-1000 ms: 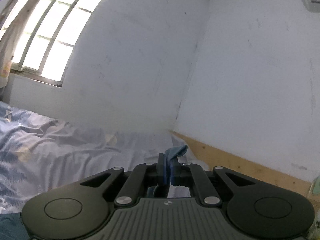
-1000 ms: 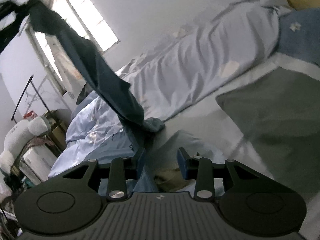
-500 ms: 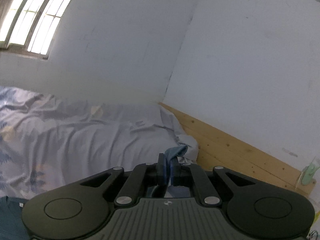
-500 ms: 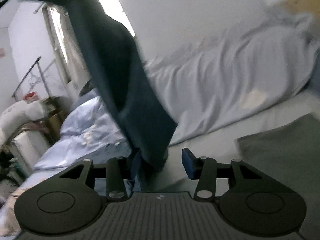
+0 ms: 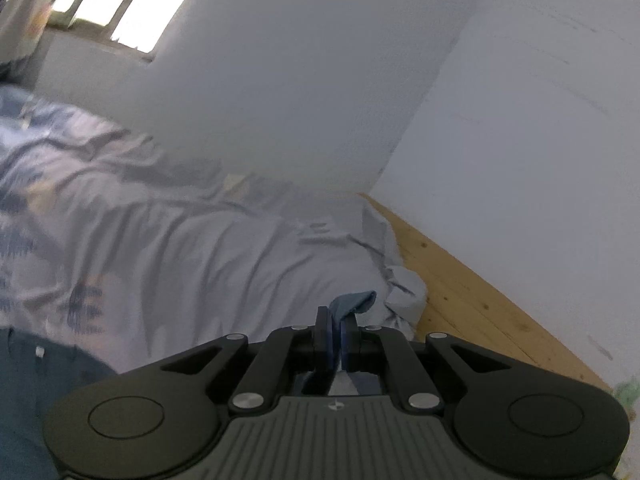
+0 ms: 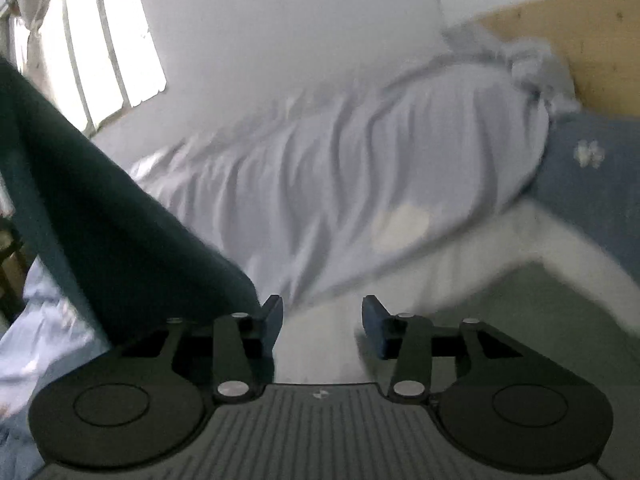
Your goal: Fold clothes
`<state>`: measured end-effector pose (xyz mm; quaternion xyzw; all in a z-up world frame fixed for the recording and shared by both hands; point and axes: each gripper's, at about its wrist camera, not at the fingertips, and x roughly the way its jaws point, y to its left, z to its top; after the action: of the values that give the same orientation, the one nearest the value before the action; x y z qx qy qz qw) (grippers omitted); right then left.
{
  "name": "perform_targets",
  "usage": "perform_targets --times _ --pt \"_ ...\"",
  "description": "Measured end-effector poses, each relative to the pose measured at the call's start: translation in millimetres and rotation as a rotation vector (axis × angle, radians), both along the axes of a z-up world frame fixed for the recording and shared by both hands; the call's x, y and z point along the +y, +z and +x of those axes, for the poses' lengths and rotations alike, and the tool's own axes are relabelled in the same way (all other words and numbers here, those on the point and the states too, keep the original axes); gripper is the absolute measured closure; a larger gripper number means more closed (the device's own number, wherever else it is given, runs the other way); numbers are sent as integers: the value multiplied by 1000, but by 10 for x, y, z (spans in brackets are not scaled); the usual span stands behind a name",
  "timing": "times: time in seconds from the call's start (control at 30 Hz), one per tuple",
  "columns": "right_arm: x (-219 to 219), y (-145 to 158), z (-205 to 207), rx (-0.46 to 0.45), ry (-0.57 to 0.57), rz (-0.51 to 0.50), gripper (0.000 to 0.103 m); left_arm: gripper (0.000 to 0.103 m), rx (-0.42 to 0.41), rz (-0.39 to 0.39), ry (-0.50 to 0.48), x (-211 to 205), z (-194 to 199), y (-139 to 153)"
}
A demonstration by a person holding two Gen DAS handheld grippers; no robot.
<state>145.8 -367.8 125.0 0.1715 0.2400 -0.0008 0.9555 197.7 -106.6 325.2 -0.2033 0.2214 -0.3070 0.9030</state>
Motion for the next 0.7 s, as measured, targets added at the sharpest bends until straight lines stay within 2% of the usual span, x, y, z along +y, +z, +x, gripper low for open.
perform_targets --times 0.1,0.27,0.4,0.7 --pt "188 -152 -251 34 92 -11 57 101 34 -18 3 -51 69 -80" --pt "717 -258 -553 -12 251 -115 57 101 16 -14 6 -93 85 -14" --pt "893 -263 -410 -5 257 -143 57 101 -37 -21 -19 -76 60 117" --pt "971 -289 108 -7 230 -146 57 101 -225 108 -134 3 -133 503"
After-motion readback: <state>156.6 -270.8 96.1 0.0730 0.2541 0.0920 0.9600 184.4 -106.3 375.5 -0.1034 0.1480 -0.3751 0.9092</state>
